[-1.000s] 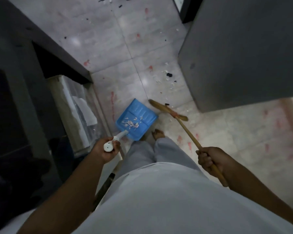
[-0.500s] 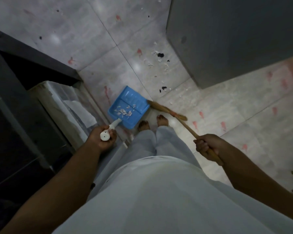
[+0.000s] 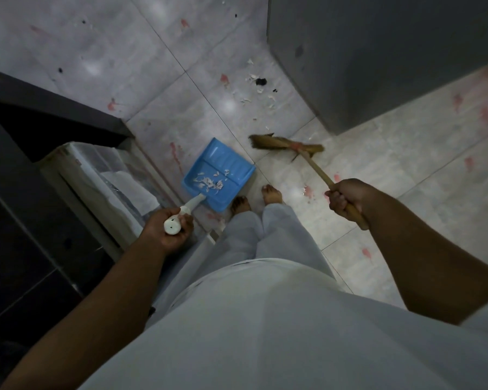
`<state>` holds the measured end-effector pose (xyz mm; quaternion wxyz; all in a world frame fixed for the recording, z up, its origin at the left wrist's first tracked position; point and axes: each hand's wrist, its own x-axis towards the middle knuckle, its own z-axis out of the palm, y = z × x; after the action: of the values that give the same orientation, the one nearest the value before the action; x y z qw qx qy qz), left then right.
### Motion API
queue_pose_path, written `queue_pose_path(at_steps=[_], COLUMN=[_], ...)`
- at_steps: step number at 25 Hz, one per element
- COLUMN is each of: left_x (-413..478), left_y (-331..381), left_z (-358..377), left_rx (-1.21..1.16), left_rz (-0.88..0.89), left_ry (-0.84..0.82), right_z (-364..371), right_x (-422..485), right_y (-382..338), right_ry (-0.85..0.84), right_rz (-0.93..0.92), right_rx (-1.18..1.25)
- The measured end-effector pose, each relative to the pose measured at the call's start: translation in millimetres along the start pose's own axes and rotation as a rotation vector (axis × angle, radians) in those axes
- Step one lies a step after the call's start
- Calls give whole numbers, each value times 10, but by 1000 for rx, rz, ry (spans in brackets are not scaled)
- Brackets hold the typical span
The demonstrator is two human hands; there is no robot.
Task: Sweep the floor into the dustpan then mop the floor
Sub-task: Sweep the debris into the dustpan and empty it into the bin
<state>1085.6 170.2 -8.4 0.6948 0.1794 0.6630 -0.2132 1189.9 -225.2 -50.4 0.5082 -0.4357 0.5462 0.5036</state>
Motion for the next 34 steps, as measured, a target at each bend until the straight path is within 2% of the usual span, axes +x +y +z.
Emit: queue_pose_path(at_steps=[12, 20, 25, 29, 34], left_x=[-8, 70, 120, 114, 97], left_y=[22, -36, -65, -75, -35], left_z=[339, 631, 781, 863, 880], left_rx=[77, 197, 258, 288, 302], left_rz=[-33, -47, -33, -53, -45], left_ry=[-48, -49, -20, -21, -9], right_z=[-599, -1269, -1536, -1419, -948], right_x=[-632, -929, -901, -688, -511], right_y=[795, 1243, 1271, 1073, 699], right_ry=[-49, -5, 82, 134, 45], right_rz=[1, -10, -5, -11, -17], right_rx=[144, 441, 538, 511, 380])
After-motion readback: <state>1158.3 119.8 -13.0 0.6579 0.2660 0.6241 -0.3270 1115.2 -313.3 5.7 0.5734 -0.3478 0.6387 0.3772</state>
